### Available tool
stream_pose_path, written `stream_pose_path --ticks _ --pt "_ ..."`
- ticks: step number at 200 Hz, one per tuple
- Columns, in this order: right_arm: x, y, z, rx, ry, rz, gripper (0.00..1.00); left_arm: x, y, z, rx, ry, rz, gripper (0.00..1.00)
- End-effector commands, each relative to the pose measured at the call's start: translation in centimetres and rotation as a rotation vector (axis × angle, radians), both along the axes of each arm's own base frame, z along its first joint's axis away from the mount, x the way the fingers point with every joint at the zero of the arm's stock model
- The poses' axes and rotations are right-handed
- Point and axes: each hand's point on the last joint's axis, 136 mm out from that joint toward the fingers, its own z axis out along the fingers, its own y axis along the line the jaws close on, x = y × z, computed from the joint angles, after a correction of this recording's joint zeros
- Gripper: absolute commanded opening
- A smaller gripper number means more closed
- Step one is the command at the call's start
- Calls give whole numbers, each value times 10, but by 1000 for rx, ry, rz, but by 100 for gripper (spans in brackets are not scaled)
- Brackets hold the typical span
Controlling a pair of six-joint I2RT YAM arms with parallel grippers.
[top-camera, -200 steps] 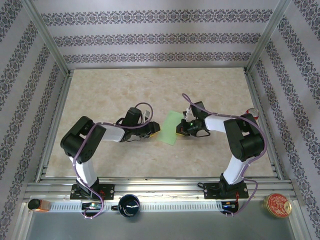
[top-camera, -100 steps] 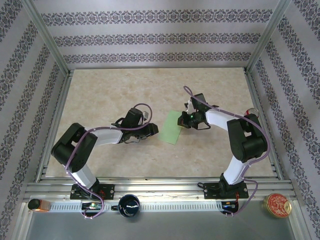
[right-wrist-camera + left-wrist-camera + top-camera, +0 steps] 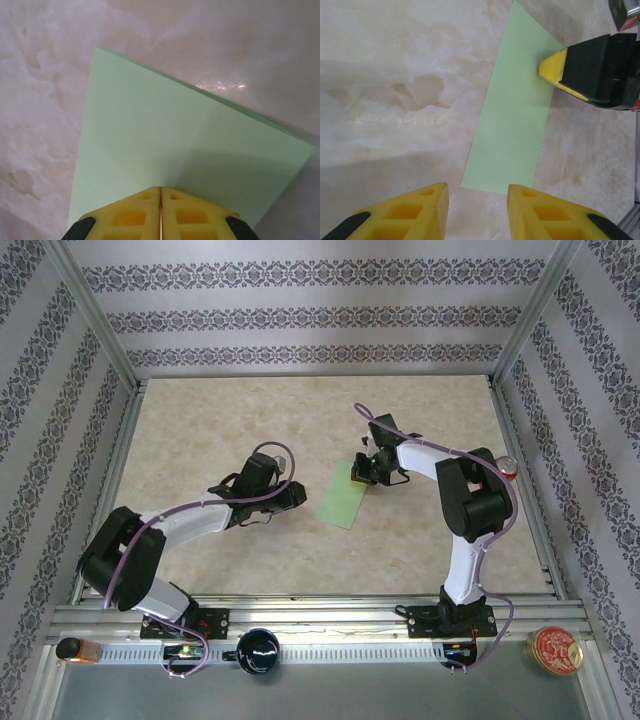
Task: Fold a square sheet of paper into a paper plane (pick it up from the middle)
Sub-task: Third fold the triangle at the center of the table.
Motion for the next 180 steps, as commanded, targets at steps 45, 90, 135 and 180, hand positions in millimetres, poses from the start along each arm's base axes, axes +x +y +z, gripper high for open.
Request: stream_pose_path --ticks 45,90,135,180 --pt "-36 43 -15 -2 10 384 9 -10 33 1 121 -42 67 39" --pt "-51 75 12 100 -39 516 10 -9 28 -4 99 -22 51 41" --pt "-36 49 55 301 -110 177 12 -6 6 -11 48 44 -22 42" --pt "-55 34 39 459 3 28 10 -6 -12 -25 -35 121 -43 43"
